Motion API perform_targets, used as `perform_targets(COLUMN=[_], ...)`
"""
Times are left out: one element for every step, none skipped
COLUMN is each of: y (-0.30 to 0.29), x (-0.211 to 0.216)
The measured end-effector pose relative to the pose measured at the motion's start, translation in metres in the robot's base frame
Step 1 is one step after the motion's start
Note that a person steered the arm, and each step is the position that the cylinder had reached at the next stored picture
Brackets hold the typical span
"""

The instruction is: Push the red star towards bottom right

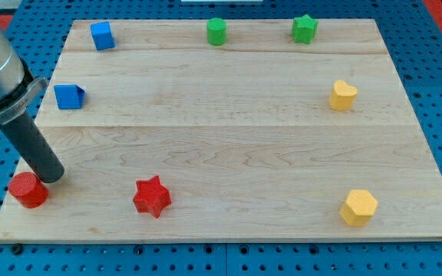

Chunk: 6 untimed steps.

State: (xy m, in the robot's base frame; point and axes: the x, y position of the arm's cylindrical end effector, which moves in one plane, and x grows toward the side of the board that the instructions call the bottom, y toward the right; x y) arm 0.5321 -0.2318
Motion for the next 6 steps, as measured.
perform_targets(y=[0.0,-0.003,0.05,0.123,0.217,0.294], x=[0.0,0.014,0.039,0.047,0.025,0.012])
